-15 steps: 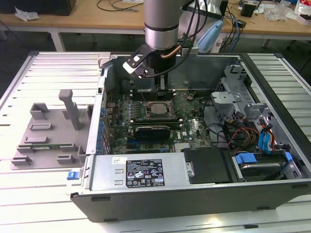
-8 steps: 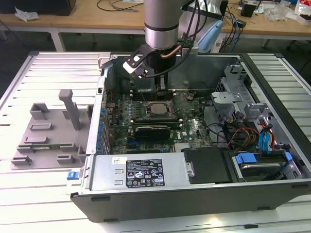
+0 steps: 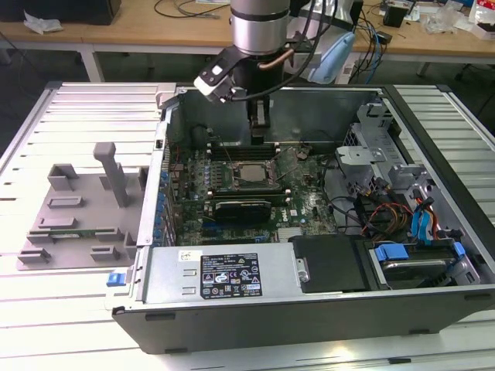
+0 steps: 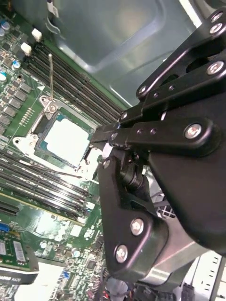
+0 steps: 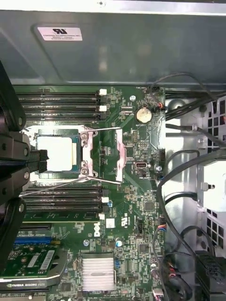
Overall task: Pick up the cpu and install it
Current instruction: 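Close the cpu cover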
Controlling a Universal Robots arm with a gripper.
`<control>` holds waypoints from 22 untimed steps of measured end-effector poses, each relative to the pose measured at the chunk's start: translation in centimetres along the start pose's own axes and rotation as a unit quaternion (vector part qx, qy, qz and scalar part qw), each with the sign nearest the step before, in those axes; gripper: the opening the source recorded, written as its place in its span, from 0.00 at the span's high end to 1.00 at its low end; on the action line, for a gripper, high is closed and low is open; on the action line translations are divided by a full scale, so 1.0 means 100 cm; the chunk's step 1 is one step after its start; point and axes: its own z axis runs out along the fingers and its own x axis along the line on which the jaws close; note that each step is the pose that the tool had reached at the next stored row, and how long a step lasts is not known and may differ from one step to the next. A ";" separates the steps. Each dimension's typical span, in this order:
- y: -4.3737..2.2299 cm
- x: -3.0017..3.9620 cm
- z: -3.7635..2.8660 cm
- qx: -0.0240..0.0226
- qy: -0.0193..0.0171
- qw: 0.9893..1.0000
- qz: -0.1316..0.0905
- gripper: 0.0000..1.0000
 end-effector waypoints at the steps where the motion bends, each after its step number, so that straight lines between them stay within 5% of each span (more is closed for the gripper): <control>1: 0.0038 0.0000 0.0001 0.000 0.000 1.000 0.000 0.89; 6: 0.0283 0.0002 0.0016 0.000 0.000 1.000 0.000 0.89; 8: 0.0520 0.0004 0.0030 0.000 0.000 1.000 0.000 0.89; 14: 0.0989 0.0009 0.0061 0.000 0.000 1.000 0.000 0.89; 18: 0.0992 0.0008 0.0083 0.001 -0.001 1.000 0.000 0.89; 22: 0.1045 0.0011 0.0183 0.007 -0.004 1.000 0.000 0.89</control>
